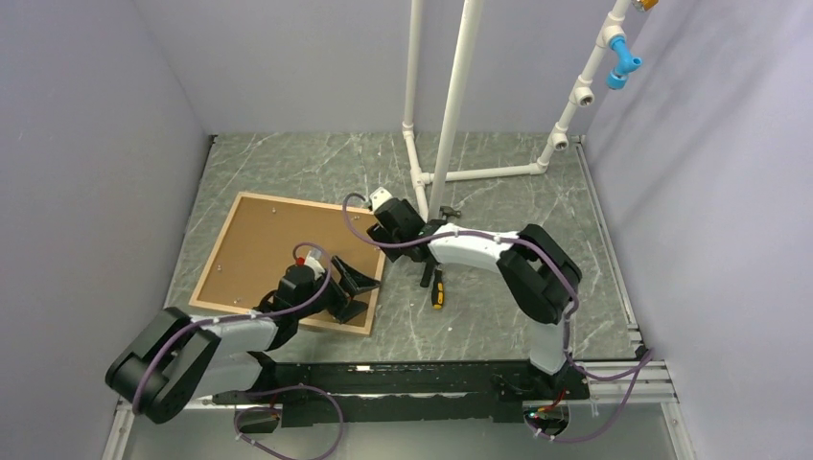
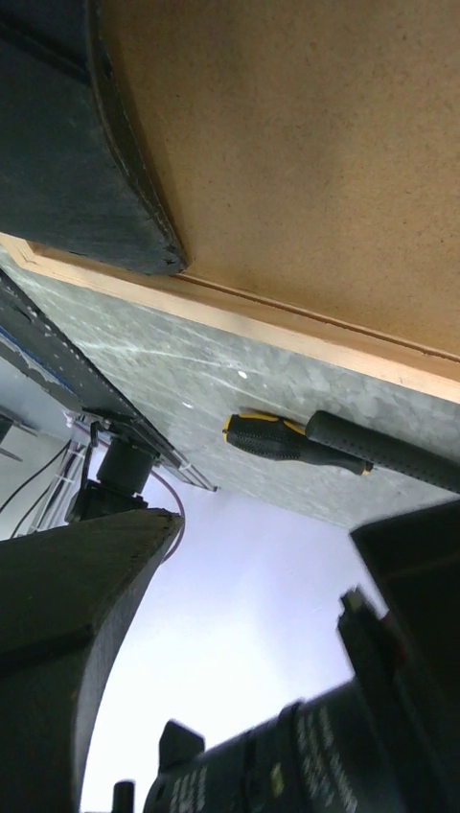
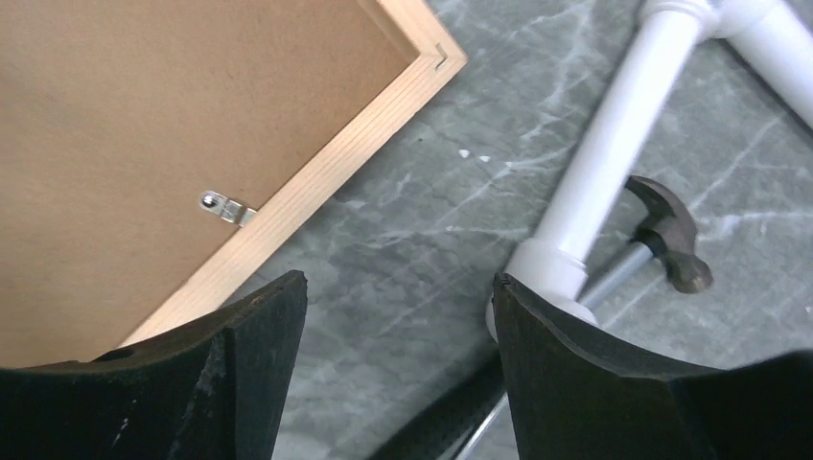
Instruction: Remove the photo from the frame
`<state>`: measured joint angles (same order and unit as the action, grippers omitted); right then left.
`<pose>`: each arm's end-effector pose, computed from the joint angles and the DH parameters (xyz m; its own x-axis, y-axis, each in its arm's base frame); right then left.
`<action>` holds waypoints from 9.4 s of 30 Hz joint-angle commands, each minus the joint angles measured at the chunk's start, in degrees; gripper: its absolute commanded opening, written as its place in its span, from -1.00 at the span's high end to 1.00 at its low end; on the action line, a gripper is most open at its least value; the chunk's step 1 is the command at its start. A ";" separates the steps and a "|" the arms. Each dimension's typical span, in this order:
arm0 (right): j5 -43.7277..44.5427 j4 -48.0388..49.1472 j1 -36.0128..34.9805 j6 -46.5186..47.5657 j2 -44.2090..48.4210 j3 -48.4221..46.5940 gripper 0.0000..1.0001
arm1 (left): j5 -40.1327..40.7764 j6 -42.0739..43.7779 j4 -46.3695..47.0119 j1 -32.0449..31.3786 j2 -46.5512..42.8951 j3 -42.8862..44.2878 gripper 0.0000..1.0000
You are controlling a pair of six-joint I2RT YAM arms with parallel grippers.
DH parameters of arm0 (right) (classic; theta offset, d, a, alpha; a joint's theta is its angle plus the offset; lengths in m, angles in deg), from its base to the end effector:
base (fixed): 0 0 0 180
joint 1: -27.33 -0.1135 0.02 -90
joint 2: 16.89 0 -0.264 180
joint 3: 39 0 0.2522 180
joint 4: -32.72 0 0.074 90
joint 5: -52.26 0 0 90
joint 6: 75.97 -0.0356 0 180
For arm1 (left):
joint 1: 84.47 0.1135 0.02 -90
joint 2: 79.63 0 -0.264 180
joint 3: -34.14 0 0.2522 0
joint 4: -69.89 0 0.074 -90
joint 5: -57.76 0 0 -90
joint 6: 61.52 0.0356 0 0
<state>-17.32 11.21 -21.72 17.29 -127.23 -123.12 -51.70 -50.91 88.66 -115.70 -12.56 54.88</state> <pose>0.2782 0.3017 0.1702 -0.4527 -0.6030 -0.6569 -0.5807 0.7584 -0.2960 0.1535 -0.1069 0.1244 -0.8016 -0.5978 -0.0117 -0.2524 0.3560 -0.8998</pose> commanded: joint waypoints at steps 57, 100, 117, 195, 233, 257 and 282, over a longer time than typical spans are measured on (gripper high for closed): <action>-31.26 -21.95 -5.18 -54.45 57.18 35.10 1.00 | 22.40 24.21 -54.35 -6.59 -34.58 14.49 -0.99; -21.46 -21.44 -10.40 -74.98 21.85 10.44 1.00 | 29.10 20.52 -52.22 -6.08 -26.73 11.33 -0.99; -24.20 -11.28 -1.96 -60.05 18.68 11.44 1.00 | 30.10 19.86 -54.44 -6.02 -28.21 8.54 -0.99; -2.30 10.93 -30.72 -5.95 33.01 25.38 -0.87 | 34.64 -3.32 -105.11 -5.92 -36.86 27.84 -0.99; 3.56 19.91 -34.34 2.60 7.33 21.50 0.10 | 24.98 0.43 -85.73 9.91 -25.35 22.93 -0.97; -17.44 16.63 -28.17 -3.17 11.83 16.81 1.00 | 14.04 -18.45 -81.91 17.11 -51.36 8.78 -0.89; -27.46 16.07 -22.93 -12.03 17.37 13.26 1.00 | 21.31 -12.29 -80.22 17.10 -58.45 8.71 -0.13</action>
<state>-44.31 24.50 -45.07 7.63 -112.76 -106.49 -34.39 -67.20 7.22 -98.80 -70.53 60.41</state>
